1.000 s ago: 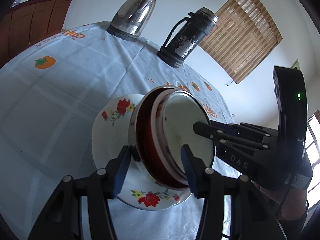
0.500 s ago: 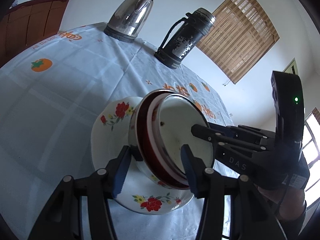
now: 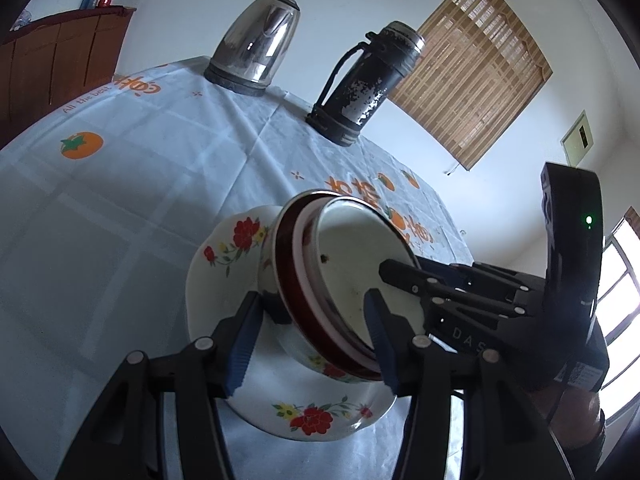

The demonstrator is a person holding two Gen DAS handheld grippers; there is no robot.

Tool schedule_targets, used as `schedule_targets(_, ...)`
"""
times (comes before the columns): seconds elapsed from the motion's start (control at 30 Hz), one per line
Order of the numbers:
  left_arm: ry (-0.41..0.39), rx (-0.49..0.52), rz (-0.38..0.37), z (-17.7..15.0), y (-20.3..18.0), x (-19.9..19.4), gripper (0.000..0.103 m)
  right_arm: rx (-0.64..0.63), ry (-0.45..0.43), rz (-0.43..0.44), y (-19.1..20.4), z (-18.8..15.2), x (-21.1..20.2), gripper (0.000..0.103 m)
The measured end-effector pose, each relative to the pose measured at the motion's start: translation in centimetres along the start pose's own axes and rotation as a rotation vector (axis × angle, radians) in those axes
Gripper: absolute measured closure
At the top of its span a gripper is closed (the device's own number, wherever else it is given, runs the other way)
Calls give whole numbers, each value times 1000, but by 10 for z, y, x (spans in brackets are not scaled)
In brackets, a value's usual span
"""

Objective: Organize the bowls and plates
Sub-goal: 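Lower the bowl stack onto the red-flower plate with both tools, then open both tools and release the bowl stack on the plates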

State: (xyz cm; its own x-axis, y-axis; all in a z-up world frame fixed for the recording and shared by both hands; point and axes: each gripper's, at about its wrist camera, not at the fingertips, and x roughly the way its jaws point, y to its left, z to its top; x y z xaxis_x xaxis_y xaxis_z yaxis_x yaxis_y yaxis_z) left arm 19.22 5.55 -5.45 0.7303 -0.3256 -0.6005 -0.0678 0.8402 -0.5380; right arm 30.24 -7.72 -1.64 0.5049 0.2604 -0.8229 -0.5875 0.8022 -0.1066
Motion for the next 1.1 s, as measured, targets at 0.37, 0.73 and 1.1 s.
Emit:
schedule_targets(0.37,-20,8,14,1,4,-6,47,4,-50,67,4,-5,2,79)
schedule_targets(0.73,-171,143,148,-7,-13,-27,22,146,-371,1,-13,-41,-34,42)
schedule_targets(1.1,-288,224,204,-6,-16,-21,20,262,-562,4,-27,-75,-49,41)
